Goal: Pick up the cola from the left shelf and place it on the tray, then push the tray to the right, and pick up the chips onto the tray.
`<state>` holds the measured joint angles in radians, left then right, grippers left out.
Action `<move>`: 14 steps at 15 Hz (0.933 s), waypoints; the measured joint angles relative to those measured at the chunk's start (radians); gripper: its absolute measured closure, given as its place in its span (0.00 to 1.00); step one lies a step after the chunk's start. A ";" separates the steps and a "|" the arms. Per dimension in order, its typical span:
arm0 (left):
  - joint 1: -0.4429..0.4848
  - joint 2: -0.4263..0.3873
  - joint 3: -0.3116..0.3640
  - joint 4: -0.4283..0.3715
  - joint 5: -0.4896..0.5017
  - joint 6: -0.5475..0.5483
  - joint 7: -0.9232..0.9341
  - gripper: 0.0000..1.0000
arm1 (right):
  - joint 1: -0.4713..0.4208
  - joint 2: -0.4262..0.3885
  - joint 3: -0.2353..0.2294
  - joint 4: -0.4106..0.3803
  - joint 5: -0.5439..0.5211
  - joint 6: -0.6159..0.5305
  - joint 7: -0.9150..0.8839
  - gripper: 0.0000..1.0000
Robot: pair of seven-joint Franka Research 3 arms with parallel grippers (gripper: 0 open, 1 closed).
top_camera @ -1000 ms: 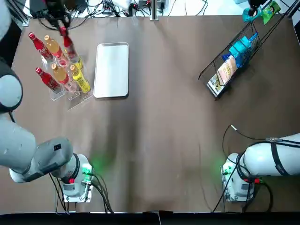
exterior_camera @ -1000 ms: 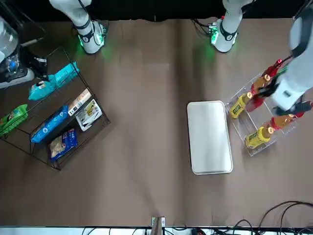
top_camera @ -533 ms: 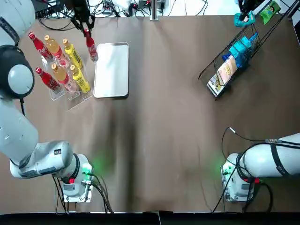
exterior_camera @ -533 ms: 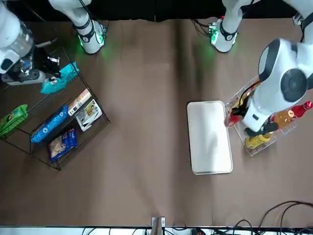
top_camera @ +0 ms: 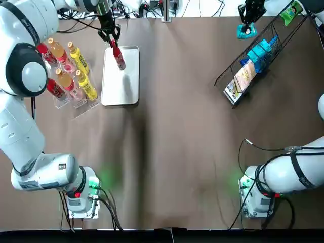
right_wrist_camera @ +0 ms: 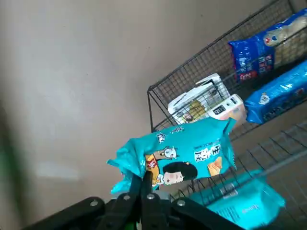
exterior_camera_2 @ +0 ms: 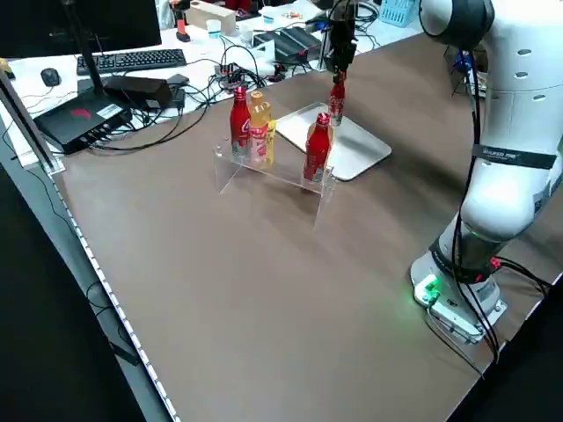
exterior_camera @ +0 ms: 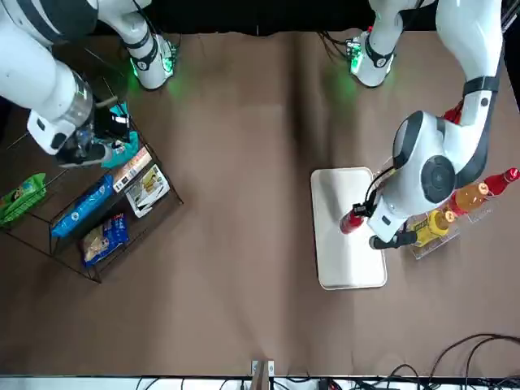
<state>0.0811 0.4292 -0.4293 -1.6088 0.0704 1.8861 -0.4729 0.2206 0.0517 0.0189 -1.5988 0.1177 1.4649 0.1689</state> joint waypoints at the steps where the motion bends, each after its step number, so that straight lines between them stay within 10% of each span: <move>1: -0.002 0.007 0.000 -0.013 0.005 0.021 0.000 0.68 | 0.006 0.009 0.000 0.000 0.002 0.014 0.000 0.98; 4: -0.005 0.023 0.000 -0.065 0.043 0.078 0.000 0.67 | 0.043 0.056 0.000 -0.001 0.017 0.057 0.026 0.98; 11: 0.012 0.008 0.004 -0.049 0.068 0.099 -0.004 0.06 | 0.090 0.135 0.000 -0.002 0.049 0.062 0.076 0.98; 14: 0.091 -0.017 0.007 -0.050 0.072 0.077 0.029 0.00 | 0.125 0.166 0.000 -0.002 0.049 0.066 0.137 0.98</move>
<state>0.1717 0.4122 -0.4226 -1.6585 0.1425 1.9632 -0.4438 0.3454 0.2176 0.0193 -1.6011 0.1666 1.5309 0.3058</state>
